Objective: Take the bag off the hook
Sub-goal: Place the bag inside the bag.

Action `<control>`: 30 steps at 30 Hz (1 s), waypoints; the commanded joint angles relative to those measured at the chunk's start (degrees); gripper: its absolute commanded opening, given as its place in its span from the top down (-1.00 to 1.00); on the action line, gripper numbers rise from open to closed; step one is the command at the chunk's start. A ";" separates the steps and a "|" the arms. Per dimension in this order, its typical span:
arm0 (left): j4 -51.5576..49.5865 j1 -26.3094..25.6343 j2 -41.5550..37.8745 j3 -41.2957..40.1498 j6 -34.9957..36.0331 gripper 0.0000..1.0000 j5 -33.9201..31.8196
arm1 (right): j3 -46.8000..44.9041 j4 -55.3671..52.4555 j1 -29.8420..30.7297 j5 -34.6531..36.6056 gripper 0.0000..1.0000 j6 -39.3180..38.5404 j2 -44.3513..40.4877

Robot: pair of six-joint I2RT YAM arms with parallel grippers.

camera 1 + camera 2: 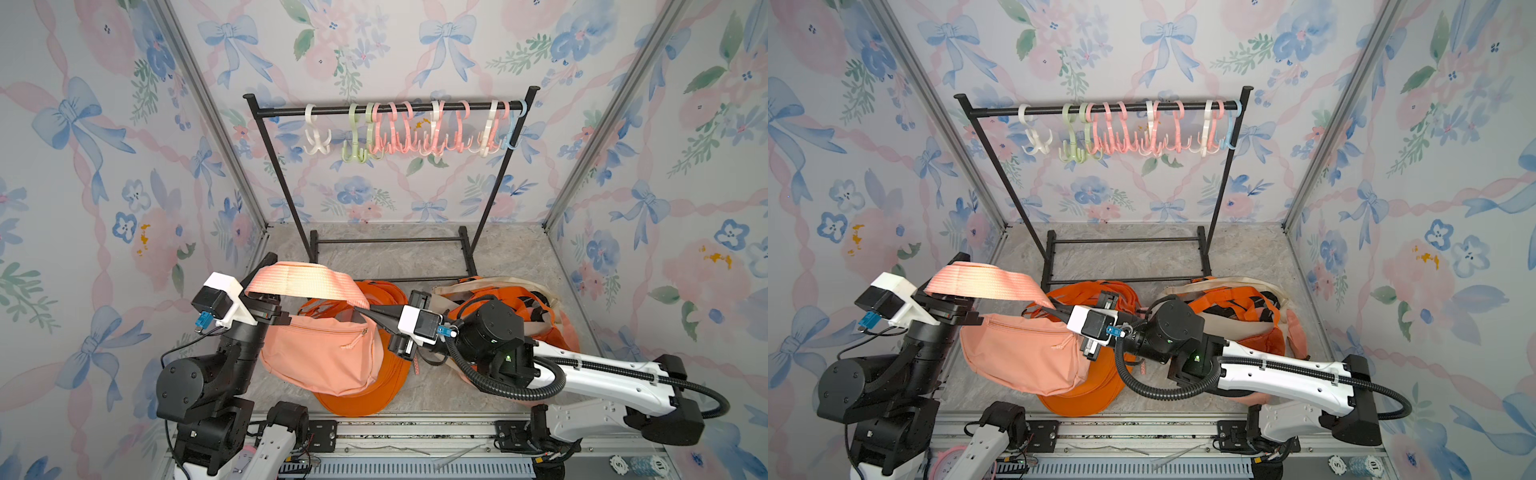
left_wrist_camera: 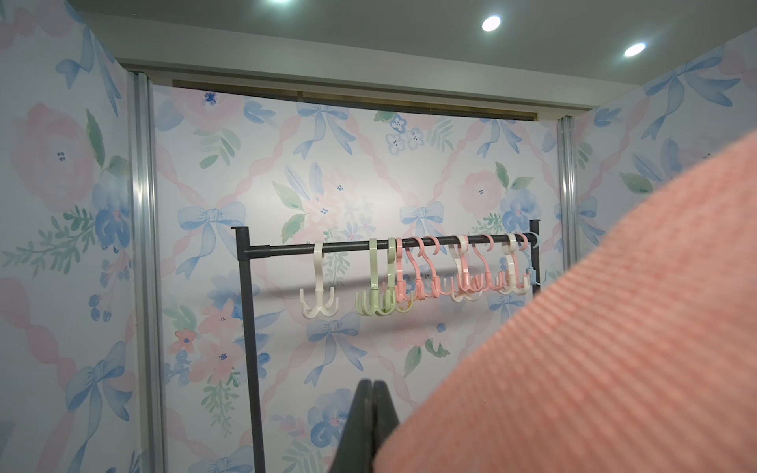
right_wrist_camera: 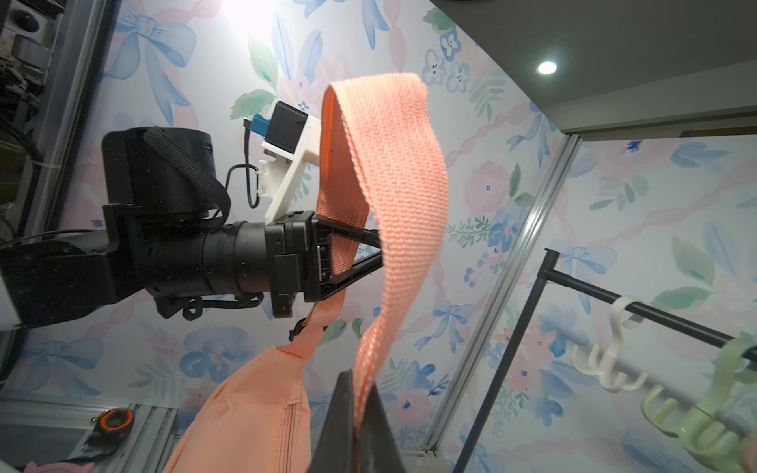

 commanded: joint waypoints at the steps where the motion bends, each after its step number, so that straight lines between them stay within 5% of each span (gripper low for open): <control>1: -0.92 -0.82 -2.60 -4.80 -1.10 1.00 1.19 | -3.54 -2.23 2.56 5.22 1.00 -2.19 -2.15; 7: 1.70 -0.92 -3.95 -15.16 -4.77 1.00 -0.91 | -10.57 -1.80 1.34 11.47 1.00 2.93 -2.61; 17: 8.30 -0.92 7.93 -24.12 -11.41 1.00 -4.58 | -19.07 4.92 -11.82 12.30 1.00 19.07 3.06; 30: 13.61 0.22 34.72 -18.37 -7.97 1.00 -3.51 | -27.26 11.17 -27.18 12.17 0.97 30.38 7.02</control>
